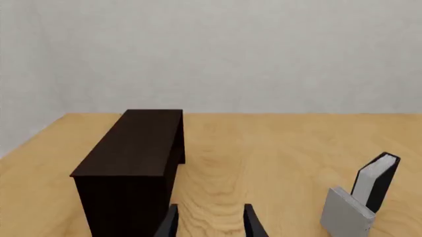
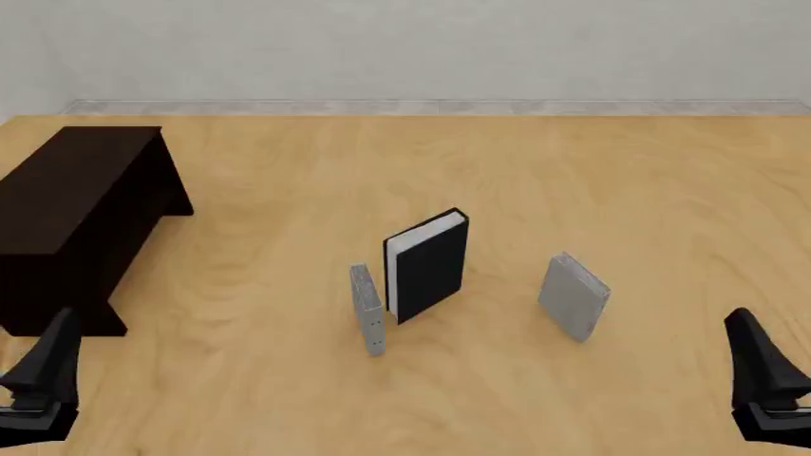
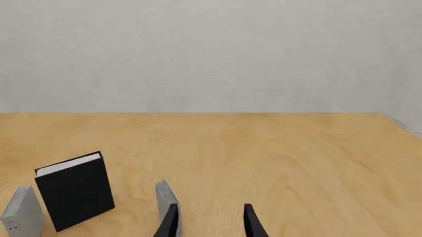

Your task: Pick up the book in the middle and place it on the cabinet shelf.

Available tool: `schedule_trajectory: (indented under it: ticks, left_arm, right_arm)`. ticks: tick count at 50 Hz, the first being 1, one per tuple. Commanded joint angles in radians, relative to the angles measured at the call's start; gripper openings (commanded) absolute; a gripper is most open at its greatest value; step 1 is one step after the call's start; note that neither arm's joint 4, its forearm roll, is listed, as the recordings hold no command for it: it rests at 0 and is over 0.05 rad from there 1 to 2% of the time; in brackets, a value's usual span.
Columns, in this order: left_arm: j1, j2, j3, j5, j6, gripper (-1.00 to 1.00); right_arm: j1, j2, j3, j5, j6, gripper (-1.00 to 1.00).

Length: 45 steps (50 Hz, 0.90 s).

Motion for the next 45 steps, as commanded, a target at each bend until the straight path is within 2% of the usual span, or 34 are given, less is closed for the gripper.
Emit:
schedule_trajectory:
  ticks: [1,12,14,17,22,25,27,33,34,37,39,45]
  left_arm:
    - [0.006,0.000,-0.006,-0.009,-0.002,1.00]
    - [-0.017,0.001,-0.009,-0.004,0.023,1.00]
    - [-0.013,0.003,-0.013,0.004,0.002,1.00]
    - [-0.033,0.042,-0.022,-0.020,0.012,1.00]
    - [-0.075,0.200,-0.057,-0.154,0.028,1.00]
    - [-0.107,0.263,-0.062,-0.218,0.055,1.00]
    - [-0.149,0.354,-0.076,-0.295,0.083,1.00]
    - [-0.188,0.528,-0.123,-0.417,0.075,1.00]
    - [-0.216,0.578,-0.143,-0.450,0.099,1.00]
    - [-0.220,0.622,-0.160,-0.467,0.099,1.00]
    - [-0.226,0.647,-0.186,-0.457,0.065,1.00]
    - [-0.277,0.761,-0.234,-0.495,0.067,1.00]
  right_arm:
    - [0.000,0.006,-0.003,-0.001,0.001,1.00]
    - [0.000,0.004,-0.003,0.001,0.000,1.00]
    - [0.000,0.003,-0.004,0.002,-0.001,1.00]
    - [0.000,0.007,-0.002,-0.004,0.000,1.00]
    - [0.000,0.005,-0.004,0.000,-0.001,1.00]
    - [0.000,0.005,-0.003,-0.001,-0.001,1.00]
    - [0.000,0.006,-0.003,-0.003,-0.001,1.00]
    - [0.000,0.003,-0.004,0.002,-0.001,1.00]
    - [0.000,0.003,-0.004,0.001,-0.001,1.00]
    - [0.000,0.004,-0.003,-0.001,-0.001,1.00]
    - [0.000,0.003,-0.005,0.003,-0.001,1.00]
    - [0.000,0.003,-0.005,0.003,-0.001,1.00]
